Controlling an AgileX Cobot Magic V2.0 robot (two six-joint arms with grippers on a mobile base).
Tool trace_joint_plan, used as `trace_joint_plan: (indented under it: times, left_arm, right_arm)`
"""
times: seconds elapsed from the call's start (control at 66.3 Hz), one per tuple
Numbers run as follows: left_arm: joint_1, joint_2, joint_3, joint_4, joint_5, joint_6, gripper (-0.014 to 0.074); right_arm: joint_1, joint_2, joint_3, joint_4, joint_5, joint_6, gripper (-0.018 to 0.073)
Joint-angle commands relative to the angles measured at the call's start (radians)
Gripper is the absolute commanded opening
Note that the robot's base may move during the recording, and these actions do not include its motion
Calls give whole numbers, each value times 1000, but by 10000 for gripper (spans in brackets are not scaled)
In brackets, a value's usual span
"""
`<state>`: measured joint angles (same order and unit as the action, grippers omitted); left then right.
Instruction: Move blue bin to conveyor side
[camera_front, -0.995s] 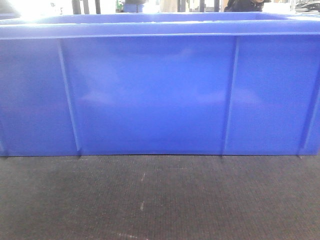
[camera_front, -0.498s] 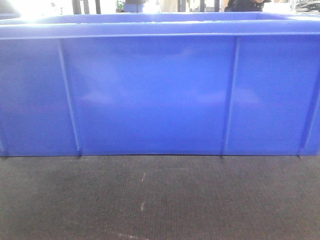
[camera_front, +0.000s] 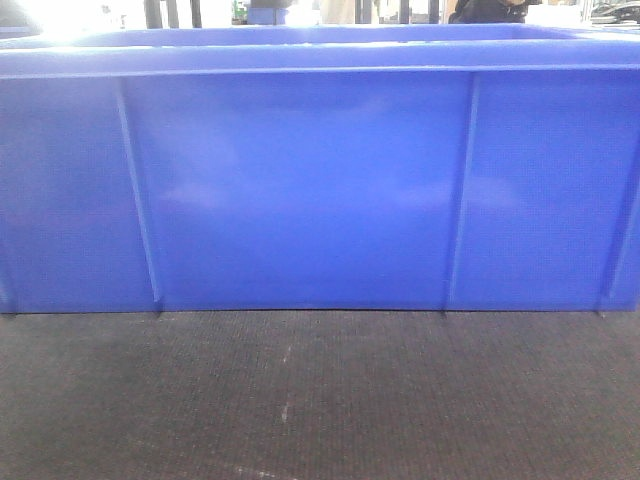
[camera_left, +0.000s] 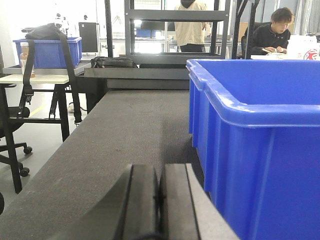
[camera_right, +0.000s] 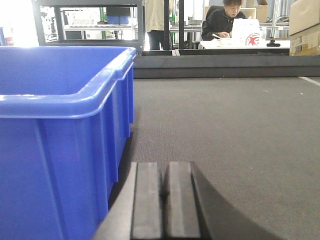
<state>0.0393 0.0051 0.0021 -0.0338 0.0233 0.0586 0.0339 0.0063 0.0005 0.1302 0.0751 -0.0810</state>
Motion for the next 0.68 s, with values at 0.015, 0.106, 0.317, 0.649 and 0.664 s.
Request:
trace_joint_plan:
  times: [0.015,0.106,0.317,0.649,0.664]
  left_arm:
    - [1,-5,-2,-6,-18,2,-8]
    - [1,-5,-2,-6,-18,2,-8]
    - [1,-5,-2,-6,-18,2,-8]
    - [1,-5,-2,-6,-18,2,-8]
    - [1,-5,-2,-6,-18,2,-8]
  right_arm:
    - [-5,-6,0,5,-30,-8,-80]
    - [-5,-6,0,5,-30,-8,-80]
    - [-5,-6,0,5,-30,-8,-80]
    - [-5,-6,0,5,-30,-8,-80]
    - [-5,-6,0,5,-30,-8,-80]
